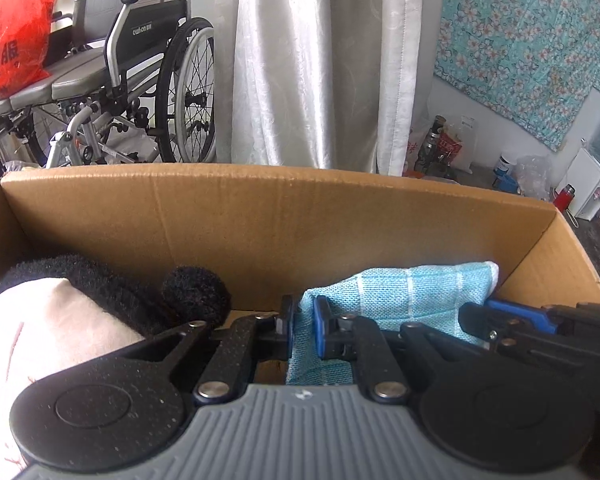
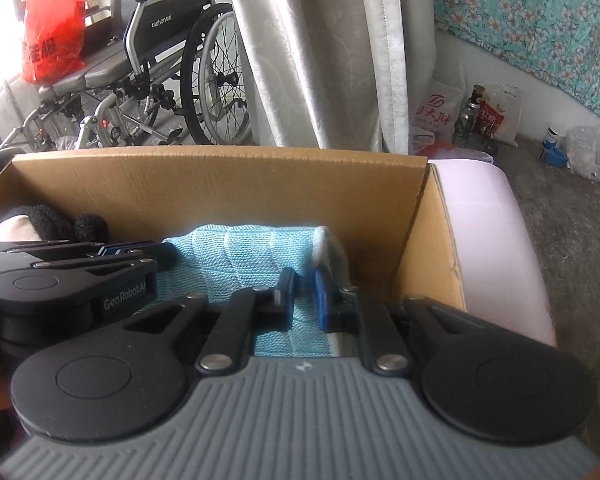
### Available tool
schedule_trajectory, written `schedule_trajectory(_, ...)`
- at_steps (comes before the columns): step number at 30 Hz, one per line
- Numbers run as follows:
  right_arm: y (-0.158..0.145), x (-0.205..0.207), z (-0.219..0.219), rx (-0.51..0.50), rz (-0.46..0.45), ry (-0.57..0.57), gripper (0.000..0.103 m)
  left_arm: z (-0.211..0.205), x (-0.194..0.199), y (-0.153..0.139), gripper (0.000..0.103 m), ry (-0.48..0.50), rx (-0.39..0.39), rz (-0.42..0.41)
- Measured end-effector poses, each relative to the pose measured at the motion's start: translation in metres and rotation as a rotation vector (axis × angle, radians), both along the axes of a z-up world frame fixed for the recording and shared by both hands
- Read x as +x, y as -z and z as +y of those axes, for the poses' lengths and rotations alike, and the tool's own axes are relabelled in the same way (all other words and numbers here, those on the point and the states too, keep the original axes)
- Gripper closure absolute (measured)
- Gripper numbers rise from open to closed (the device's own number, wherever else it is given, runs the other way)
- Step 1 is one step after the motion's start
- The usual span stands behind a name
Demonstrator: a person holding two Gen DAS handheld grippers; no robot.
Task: Organize soft objects
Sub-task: 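Carry the blue towel with both tools into the box beside the doll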
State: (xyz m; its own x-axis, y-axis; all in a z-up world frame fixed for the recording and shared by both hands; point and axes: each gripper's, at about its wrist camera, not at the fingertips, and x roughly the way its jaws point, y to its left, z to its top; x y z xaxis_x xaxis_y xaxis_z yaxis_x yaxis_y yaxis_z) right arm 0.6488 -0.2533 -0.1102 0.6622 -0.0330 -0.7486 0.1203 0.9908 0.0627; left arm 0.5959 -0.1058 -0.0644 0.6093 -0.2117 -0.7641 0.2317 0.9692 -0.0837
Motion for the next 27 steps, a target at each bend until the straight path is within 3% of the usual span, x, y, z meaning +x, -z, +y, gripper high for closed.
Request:
schedule_trajectory(3,0.008,0.005,0.004,-0.028,-0.006,-0.011,0.094,0.002,0.003,0.006,0.091,0.002,-0.003,-0.007)
schedule_trajectory(9,0.026,0.006,0.015,-0.118,-0.010,-0.039,0.094,-0.012,0.001,0.016,0.090,0.037,0.075,-0.050)
schedule_trajectory(17,0.034,0.005,0.018,-0.160,-0.050,-0.039,0.092,-0.016,0.001,0.020,0.089,0.060,0.120,-0.069)
schedule_trajectory(27,0.042,0.003,0.022,-0.215,-0.026,-0.057,0.087,-0.029,-0.002,0.025,0.089,0.114,0.249,-0.083)
